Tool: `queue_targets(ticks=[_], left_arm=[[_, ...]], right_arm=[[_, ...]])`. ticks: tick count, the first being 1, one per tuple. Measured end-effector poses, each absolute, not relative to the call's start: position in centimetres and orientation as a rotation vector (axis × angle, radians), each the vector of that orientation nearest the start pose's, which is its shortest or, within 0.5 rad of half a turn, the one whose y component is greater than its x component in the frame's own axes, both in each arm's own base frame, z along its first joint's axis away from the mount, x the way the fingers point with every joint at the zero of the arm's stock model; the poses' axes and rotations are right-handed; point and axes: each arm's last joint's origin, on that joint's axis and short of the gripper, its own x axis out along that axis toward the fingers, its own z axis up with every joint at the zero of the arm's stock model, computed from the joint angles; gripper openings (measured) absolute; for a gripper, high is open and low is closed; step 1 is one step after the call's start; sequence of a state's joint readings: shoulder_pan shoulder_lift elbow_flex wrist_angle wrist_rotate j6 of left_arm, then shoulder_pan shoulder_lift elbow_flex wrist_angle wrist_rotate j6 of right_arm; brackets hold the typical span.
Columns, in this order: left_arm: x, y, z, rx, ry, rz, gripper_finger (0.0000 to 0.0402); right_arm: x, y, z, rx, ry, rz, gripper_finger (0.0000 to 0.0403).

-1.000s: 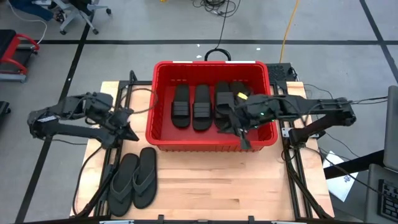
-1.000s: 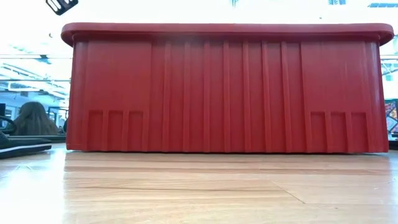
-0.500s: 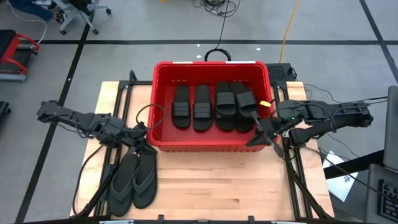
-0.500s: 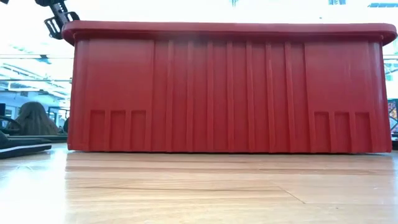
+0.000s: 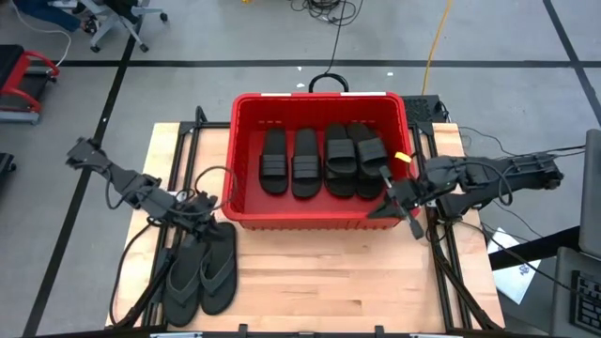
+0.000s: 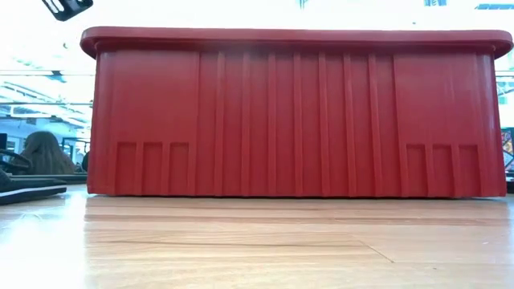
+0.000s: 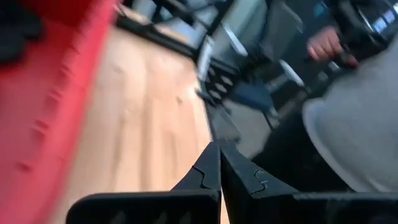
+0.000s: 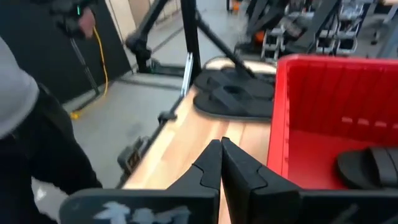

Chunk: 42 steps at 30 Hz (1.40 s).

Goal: Pick and place slides into bin
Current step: Stack the black slipper in the red bin

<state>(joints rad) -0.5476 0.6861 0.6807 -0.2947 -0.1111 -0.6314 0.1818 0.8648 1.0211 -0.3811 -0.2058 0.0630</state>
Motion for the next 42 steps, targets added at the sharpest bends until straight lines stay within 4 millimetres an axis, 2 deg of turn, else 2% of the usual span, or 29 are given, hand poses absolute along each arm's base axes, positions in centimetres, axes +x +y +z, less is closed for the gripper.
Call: queue_targets(ticks=[4, 7, 11, 16, 20, 24, 30, 35, 38, 42], left_arm=[[13.0, -9.3, 29.5, -0.537, 0.500, -0.402, 0.0000], [12.8, -11.3, 29.2, -0.536, 0.536, -0.499, 0.0000], [12.1, -14.5, 27.8, -0.530, 0.676, -0.584, 0.0000], [12.0, -17.0, 25.2, -0.558, 0.740, -0.404, 0.0003], [12.4, -17.2, 22.7, -0.620, 0.841, -0.243, 0.0022], [12.4, -17.2, 20.7, -0.709, 0.931, -0.127, 0.0064], [12.2, -17.1, 20.0, -0.756, 0.941, -0.102, 0.0162], [12.2, -16.2, 19.4, -0.763, 0.942, 0.035, 0.0236], [12.2, -15.5, 19.0, -0.788, 0.982, 0.128, 0.0260], [12.2, -15.6, 19.0, -0.790, 1.017, 0.103, 0.0264]], right_arm=[[18.0, 3.9, 38.1, 0.065, 0.214, 0.380, 0.0000], [18.3, 4.1, 38.4, 0.056, 0.174, 0.360, 0.0000], [17.9, 4.2, 38.9, 0.080, 0.137, 0.323, 0.0000], [17.7, 4.1, 38.8, 0.118, 0.150, 0.265, 0.0000], [17.9, 4.1, 38.7, 0.144, 0.161, 0.258, 0.0000], [18.1, 4.2, 38.5, 0.157, 0.181, 0.257, 0.0006], [18.1, 4.2, 38.3, 0.155, 0.198, 0.253, 0.0039], [18.1, 4.1, 37.8, 0.169, 0.250, 0.244, 0.0074], [18.0, 4.1, 37.7, 0.196, 0.262, 0.240, 0.0092], [17.9, 4.1, 37.4, 0.203, 0.300, 0.235, 0.0111]])
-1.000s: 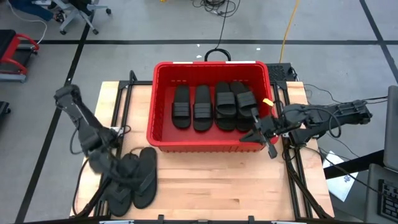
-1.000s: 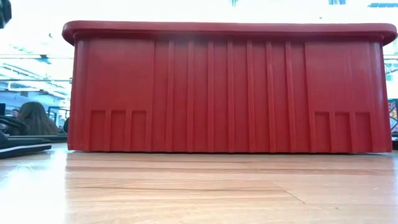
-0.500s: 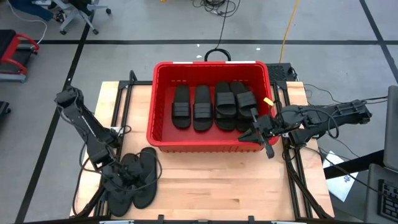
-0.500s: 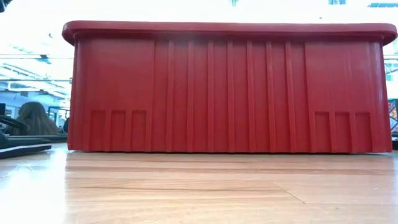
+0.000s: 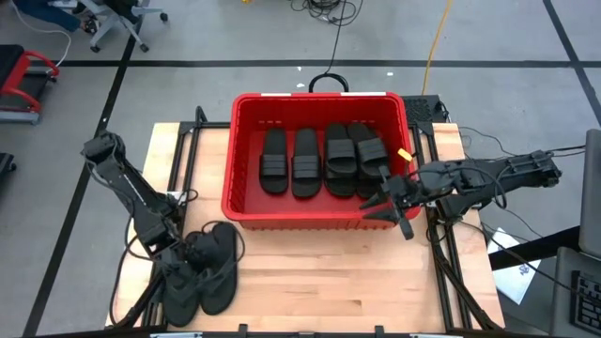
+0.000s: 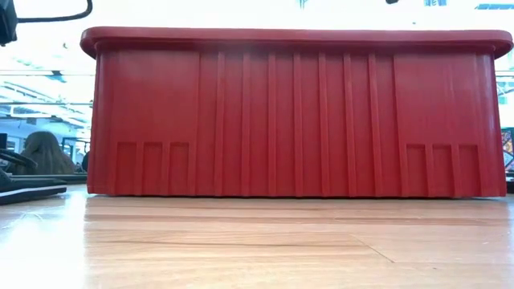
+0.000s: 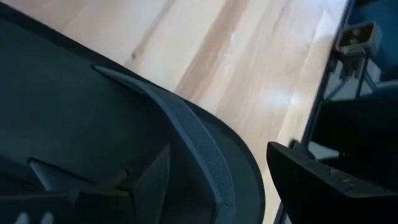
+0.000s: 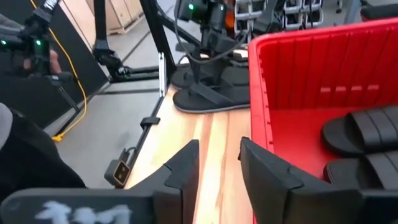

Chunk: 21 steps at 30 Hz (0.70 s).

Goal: Pick and place slides into bin
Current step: Stack the black slipper in the red bin

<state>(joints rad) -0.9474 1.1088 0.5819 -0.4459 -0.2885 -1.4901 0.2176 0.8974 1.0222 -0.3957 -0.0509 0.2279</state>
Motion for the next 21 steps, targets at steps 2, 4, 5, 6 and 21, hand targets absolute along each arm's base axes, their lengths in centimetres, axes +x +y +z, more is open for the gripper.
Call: queue_targets(ticks=[2, 4, 5, 6, 21], left_arm=[[12.2, -15.7, 18.9, -0.763, 1.031, 0.082, 0.0259], [12.3, -15.8, 18.6, -0.740, 1.042, 0.089, 0.0254], [12.3, -15.8, 18.4, -0.730, 1.050, 0.098, 0.0251], [12.4, -15.9, 18.2, -0.722, 1.055, 0.106, 0.0249], [14.4, -15.9, 15.2, -0.702, 1.138, 0.241, 0.0245]], right_arm=[[17.9, 4.1, 37.2, 0.201, 0.319, 0.233, 0.0119], [17.8, 4.1, 37.1, 0.199, 0.337, 0.230, 0.0124], [17.8, 4.1, 37.0, 0.198, 0.348, 0.228, 0.0127], [17.8, 4.1, 36.9, 0.197, 0.356, 0.226, 0.0129], [17.8, 4.0, 36.9, 0.260, 0.364, 0.211, 0.0132]])
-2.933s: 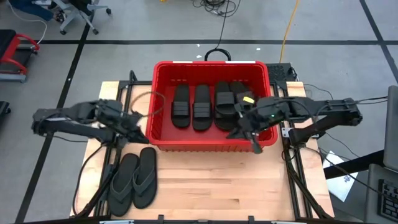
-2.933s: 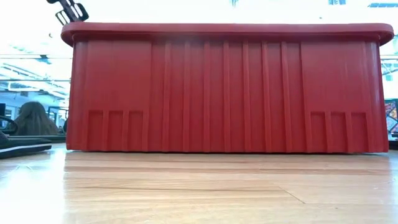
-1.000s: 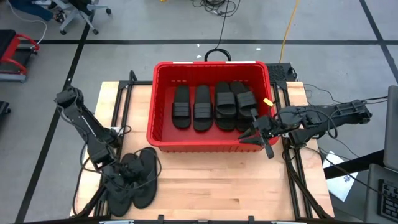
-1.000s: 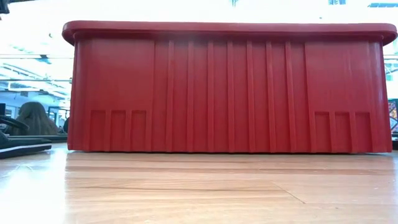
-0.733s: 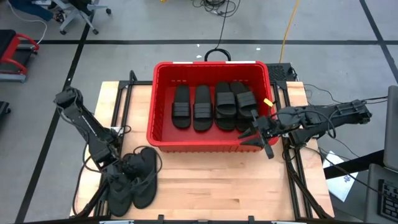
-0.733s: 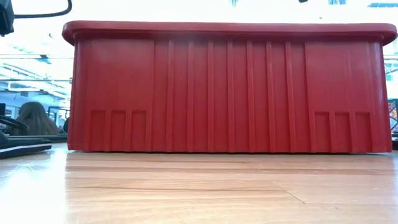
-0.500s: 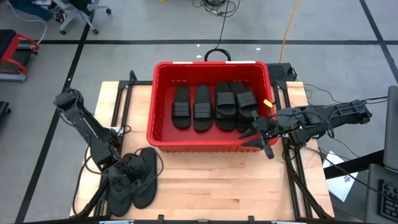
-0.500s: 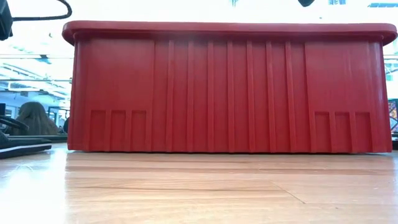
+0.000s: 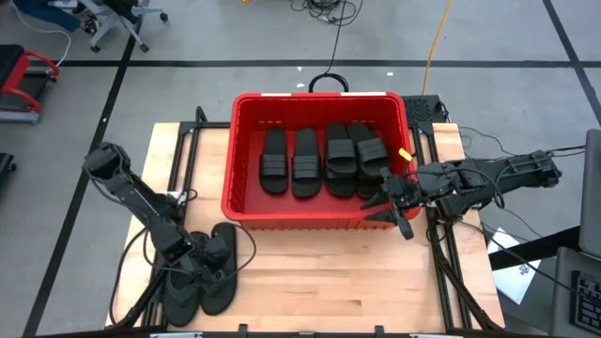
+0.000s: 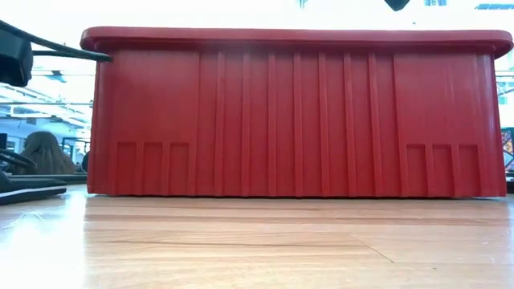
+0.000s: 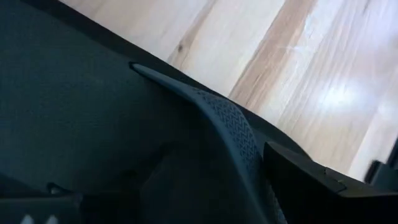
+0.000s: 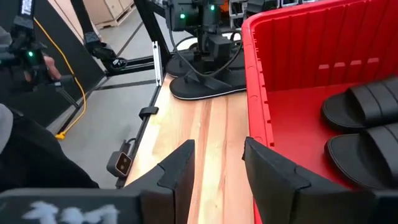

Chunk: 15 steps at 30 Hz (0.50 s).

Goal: Pick and place slides into bin
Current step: Stack the black slipper in the red bin

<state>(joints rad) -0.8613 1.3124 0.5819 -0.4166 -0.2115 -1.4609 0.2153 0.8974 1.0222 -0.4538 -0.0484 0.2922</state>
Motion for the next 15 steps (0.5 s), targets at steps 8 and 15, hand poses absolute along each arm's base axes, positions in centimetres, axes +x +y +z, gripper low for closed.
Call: queue_targets(ticks=[8, 15], left_arm=[[15.0, -16.4, 14.9, -0.667, 1.170, 0.148, 0.0101], [15.4, -17.2, 15.5, -0.606, 1.177, -0.062, 0.0013]], right_arm=[[17.9, 4.1, 37.1, 0.266, 0.339, 0.215, 0.0132], [17.9, 4.0, 37.1, 0.227, 0.334, 0.221, 0.0128]])
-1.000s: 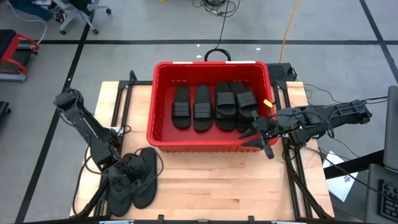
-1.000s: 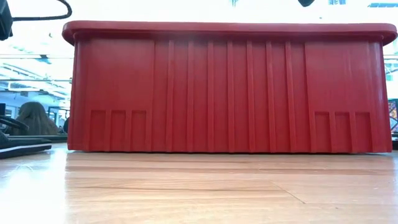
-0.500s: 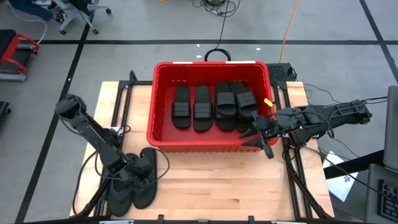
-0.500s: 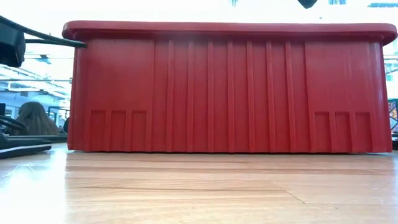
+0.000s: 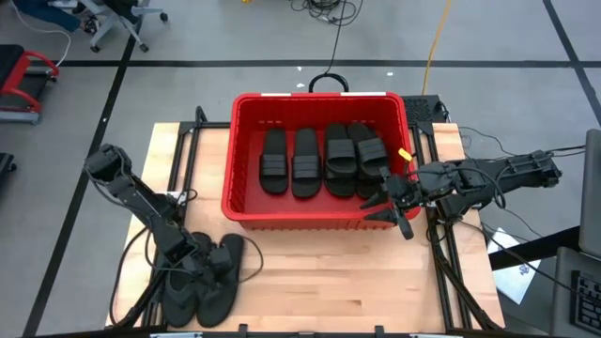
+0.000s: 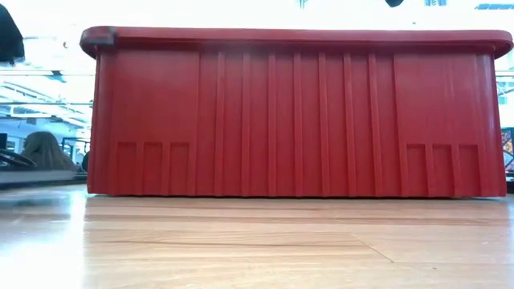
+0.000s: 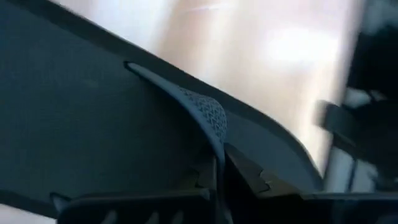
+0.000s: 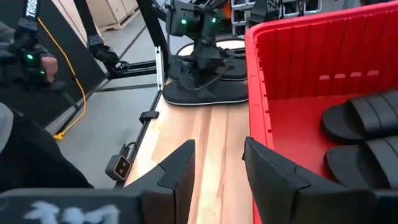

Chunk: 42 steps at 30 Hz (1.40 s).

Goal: Pick and place slides into bin
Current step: Stack the black slipper in the red bin

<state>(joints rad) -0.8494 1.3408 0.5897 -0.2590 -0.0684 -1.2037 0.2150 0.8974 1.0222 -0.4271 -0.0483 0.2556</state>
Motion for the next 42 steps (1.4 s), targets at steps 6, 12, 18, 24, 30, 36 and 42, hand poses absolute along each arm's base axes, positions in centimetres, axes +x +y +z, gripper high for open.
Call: queue_targets(ticks=[6, 12, 18, 24, 30, 36, 42], left_arm=[[16.7, -19.4, 19.6, -0.519, 1.050, -0.413, 0.0005], [16.8, -19.9, 26.1, -0.573, 0.957, -0.614, 0.0002], [14.8, -17.2, 35.4, -0.536, 0.797, -0.668, 0.0002], [12.9, -11.5, 43.2, -0.349, 0.527, -0.468, 0.0001], [11.9, -6.6, 48.4, -0.114, 0.331, -0.321, 0.0001], [13.7, -2.7, 50.8, -0.036, 0.282, -0.064, 0.0000], [19.2, 1.1, 51.2, -0.079, 0.339, 0.011, 0.0000]], right_arm=[[17.9, 3.8, 37.1, 0.212, 0.330, 0.213, 0.0123], [18.0, 3.4, 37.2, 0.220, 0.324, 0.195, 0.0122], [18.0, 3.4, 37.2, 0.206, 0.320, 0.195, 0.0121], [18.0, 3.1, 37.2, 0.203, 0.317, 0.179, 0.0116], [18.1, 2.7, 37.2, 0.235, 0.318, 0.153, 0.0114], [18.1, 2.4, 37.2, 0.254, 0.312, 0.132, 0.0114], [18.2, 2.3, 37.3, 0.323, 0.305, 0.116, 0.0114]])
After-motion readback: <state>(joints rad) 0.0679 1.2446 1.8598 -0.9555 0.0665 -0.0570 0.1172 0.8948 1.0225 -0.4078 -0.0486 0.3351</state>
